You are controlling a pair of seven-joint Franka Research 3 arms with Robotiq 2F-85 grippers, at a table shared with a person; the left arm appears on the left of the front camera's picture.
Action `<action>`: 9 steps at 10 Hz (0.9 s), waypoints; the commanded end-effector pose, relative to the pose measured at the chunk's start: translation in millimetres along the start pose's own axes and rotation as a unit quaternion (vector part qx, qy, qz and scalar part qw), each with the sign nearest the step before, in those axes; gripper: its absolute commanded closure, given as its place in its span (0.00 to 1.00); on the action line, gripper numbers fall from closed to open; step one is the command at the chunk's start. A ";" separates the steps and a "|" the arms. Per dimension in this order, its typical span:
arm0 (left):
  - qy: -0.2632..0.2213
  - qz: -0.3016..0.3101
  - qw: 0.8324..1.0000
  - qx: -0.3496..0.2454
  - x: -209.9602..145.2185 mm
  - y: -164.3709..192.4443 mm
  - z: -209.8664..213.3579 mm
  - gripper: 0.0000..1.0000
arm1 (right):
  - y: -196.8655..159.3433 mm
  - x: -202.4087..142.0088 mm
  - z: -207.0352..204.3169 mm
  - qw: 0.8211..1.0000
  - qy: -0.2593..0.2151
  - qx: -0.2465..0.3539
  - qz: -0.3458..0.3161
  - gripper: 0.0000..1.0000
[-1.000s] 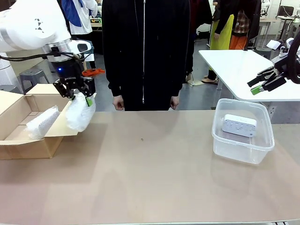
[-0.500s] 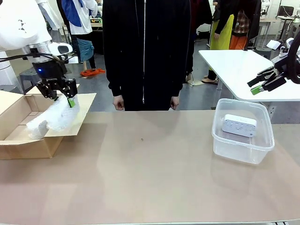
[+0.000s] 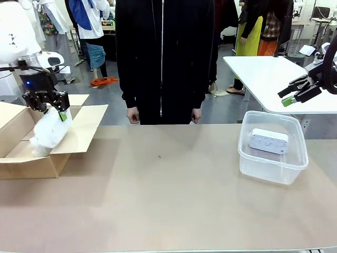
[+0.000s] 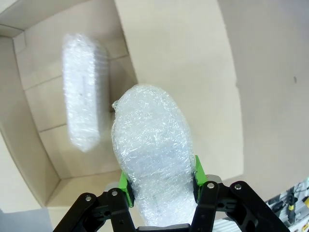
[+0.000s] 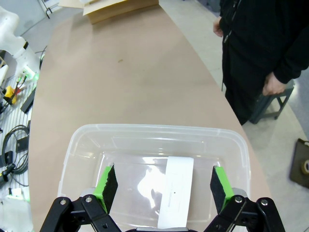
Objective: Separate and place wrapped and unwrapped clocks.
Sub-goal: If the picked Digital clock is wrapped, place it in the Package Box ; if not, place it in the Organizing box.
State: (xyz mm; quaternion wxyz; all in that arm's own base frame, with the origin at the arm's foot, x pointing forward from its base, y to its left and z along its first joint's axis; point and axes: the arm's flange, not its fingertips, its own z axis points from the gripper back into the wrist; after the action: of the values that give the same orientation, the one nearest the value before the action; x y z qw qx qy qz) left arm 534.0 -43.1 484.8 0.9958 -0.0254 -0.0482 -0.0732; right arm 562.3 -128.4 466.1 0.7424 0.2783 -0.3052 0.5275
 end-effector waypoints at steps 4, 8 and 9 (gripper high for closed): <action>-0.015 -0.021 1.000 -0.006 21.5 47.2 -8.6 0.45 | 0.5 -0.1 -0.3 1.000 0.000 0.000 0.000 0.00; -0.022 -0.034 0.997 -0.064 31.4 86.6 -34.0 0.45 | 0.5 -0.1 -0.3 1.000 0.000 0.000 0.000 0.00; -0.025 -0.030 0.996 -0.080 34.9 89.2 -41.4 0.45 | 0.5 -0.1 -0.3 1.000 0.000 0.000 0.000 0.00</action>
State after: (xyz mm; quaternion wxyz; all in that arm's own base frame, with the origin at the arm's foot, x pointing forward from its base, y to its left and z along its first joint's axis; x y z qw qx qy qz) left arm 575.2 33.7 442.8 0.9900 -0.0806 -0.0577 -0.1001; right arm 562.3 -128.5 466.1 0.7424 0.2783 -0.3052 0.5274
